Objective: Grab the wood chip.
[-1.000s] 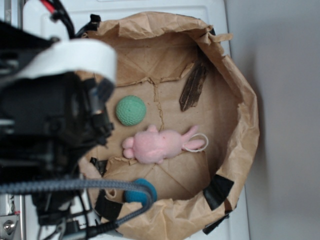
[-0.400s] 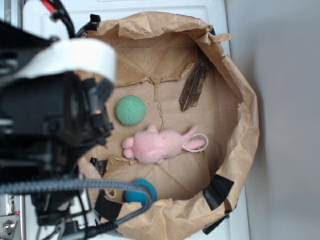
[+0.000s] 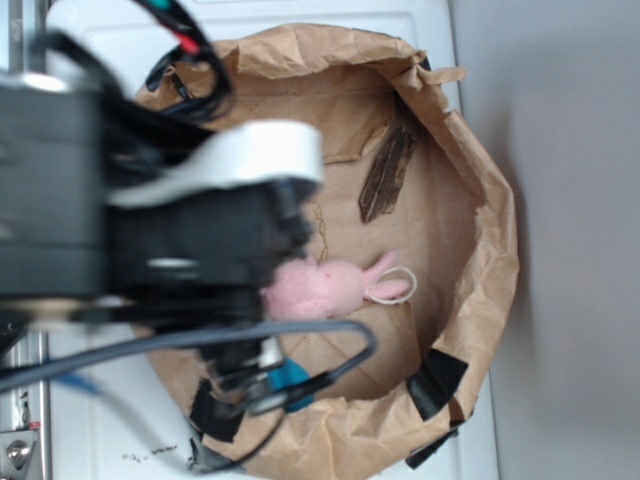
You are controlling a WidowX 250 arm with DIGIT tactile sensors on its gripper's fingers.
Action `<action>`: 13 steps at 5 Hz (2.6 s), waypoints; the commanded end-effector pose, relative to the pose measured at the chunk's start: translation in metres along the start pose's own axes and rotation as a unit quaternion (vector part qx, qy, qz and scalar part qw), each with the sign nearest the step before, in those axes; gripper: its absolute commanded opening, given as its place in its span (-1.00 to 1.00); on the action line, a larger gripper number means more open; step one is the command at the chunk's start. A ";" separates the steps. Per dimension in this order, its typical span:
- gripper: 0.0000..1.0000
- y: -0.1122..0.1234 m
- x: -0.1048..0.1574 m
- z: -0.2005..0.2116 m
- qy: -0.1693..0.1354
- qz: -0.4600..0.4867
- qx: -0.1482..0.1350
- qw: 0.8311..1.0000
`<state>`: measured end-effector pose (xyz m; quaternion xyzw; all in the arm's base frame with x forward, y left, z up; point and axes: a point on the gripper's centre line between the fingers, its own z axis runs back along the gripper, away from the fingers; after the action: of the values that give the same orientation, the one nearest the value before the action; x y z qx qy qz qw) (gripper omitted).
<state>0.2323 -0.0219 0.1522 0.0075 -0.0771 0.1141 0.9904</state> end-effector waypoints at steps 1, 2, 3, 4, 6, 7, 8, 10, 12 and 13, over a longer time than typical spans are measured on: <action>1.00 0.019 0.053 -0.048 -0.052 0.033 0.003 0.998; 1.00 0.024 0.073 -0.063 -0.049 0.052 -0.003 0.997; 1.00 0.019 0.085 -0.078 -0.048 0.058 -0.004 0.997; 1.00 0.010 0.092 -0.085 -0.052 0.059 -0.019 0.997; 1.00 -0.007 0.086 -0.083 -0.053 0.098 -0.070 0.991; 1.00 -0.007 0.086 -0.083 -0.053 0.098 -0.070 0.991; 1.00 -0.007 0.086 -0.083 -0.053 0.098 -0.070 0.991; 1.00 0.007 0.062 -0.080 -0.077 0.091 -0.095 0.988; 1.00 0.014 0.027 -0.059 -0.100 0.132 -0.114 0.980; 1.00 0.014 0.044 -0.067 -0.092 0.152 -0.099 0.979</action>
<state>0.2738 -0.0020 0.0771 -0.0880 -0.1480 0.2544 0.9517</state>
